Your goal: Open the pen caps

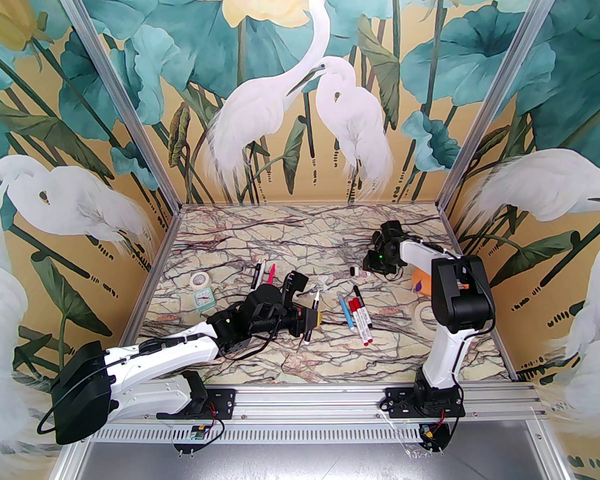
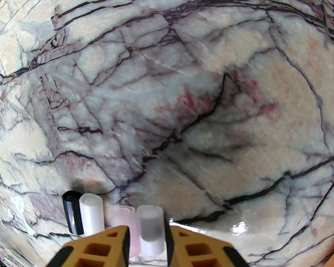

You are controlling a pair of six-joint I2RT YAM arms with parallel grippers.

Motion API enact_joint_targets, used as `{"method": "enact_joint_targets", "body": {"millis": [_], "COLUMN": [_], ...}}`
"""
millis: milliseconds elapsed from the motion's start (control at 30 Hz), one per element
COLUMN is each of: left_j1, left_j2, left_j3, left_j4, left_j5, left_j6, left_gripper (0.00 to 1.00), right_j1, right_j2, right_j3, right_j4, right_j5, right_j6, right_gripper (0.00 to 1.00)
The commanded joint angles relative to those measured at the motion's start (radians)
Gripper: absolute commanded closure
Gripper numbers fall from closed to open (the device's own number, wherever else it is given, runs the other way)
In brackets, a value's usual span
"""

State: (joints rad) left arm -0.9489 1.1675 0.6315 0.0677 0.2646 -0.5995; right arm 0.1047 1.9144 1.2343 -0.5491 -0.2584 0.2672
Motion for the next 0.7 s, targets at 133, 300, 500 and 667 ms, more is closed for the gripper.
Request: {"method": "enact_joint_targets", "body": {"millis": [133, 300, 500, 667], "left_j1": [0.006, 0.007, 0.035, 0.086], "left_j2": [-0.024, 0.018, 0.141, 0.257], "left_j3": [0.058, 0.123, 0.240, 0.322], "left_j4": [-0.162, -0.284, -0.406, -0.432], "left_j5": [-0.153, -0.270, -0.349, -0.369], "left_j6": [0.035, 0.069, 0.110, 0.166], "left_gripper": [0.96, 0.98, 0.98, 0.98], "right_j1": [0.017, 0.064, 0.127, 0.140], "right_j2": [-0.218, -0.439, -0.756, -0.993], "right_j3": [-0.141, -0.290, -0.437, -0.500], "right_j4": [0.052, 0.094, 0.105, 0.061], "right_j5": [0.061, 0.093, 0.073, -0.075], "right_j6": [0.068, 0.125, 0.168, 0.183], "right_gripper": [0.64, 0.60, 0.47, 0.26]}}
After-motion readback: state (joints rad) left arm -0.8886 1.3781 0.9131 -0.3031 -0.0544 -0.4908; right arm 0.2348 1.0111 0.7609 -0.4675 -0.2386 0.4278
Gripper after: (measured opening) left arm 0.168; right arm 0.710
